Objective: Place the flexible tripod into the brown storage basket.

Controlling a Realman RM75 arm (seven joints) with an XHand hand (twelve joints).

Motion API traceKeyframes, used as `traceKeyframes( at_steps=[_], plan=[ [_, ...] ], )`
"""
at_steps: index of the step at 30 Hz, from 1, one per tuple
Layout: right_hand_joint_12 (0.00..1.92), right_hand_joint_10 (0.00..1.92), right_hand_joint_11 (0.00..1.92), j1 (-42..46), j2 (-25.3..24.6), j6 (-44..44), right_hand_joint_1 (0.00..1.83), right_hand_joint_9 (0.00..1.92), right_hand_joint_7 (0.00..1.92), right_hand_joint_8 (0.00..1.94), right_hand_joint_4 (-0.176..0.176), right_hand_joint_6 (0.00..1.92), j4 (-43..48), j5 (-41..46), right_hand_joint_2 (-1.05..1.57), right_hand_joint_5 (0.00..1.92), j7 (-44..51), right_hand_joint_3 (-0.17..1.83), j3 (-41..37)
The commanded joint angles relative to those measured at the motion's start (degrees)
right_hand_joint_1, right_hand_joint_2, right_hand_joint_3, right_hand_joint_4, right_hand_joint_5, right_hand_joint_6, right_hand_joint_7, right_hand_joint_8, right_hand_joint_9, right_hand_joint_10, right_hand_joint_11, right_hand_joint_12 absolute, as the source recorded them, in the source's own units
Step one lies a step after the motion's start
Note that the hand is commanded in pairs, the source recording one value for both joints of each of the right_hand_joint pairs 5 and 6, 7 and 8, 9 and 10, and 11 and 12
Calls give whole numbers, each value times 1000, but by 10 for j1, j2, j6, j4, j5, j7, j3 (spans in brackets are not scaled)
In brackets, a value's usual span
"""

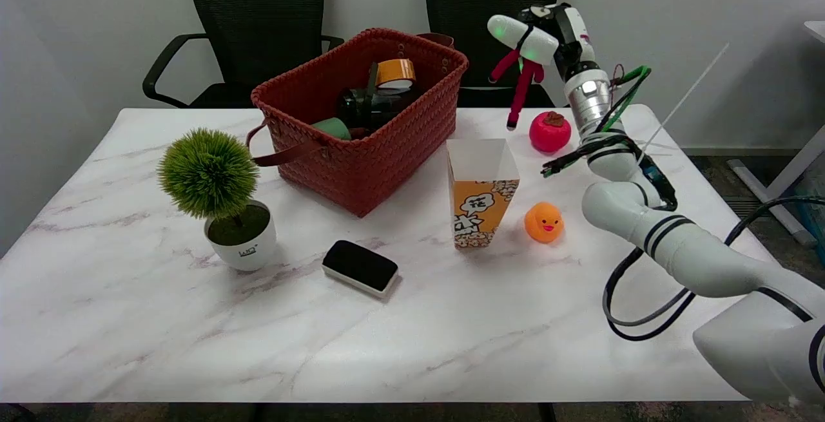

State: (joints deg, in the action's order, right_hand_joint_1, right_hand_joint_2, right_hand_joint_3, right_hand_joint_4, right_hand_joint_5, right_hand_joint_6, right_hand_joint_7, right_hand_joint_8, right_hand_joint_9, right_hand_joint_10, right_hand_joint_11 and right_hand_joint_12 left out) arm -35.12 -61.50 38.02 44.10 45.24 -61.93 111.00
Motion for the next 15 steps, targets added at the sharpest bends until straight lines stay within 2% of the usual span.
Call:
traceKeyframes(
  at_steps=[1,15],
  plan=[
    [1576,1486,1576,-82,-23,-4,823,1486,1501,1501,0,1592,-38,-29,673,1592,-1,-175,26],
    [1606,1502,1606,-151,-82,-4,798,1502,1522,1522,0,1619,-74,-28,713,1619,4,-175,57]
  ],
)
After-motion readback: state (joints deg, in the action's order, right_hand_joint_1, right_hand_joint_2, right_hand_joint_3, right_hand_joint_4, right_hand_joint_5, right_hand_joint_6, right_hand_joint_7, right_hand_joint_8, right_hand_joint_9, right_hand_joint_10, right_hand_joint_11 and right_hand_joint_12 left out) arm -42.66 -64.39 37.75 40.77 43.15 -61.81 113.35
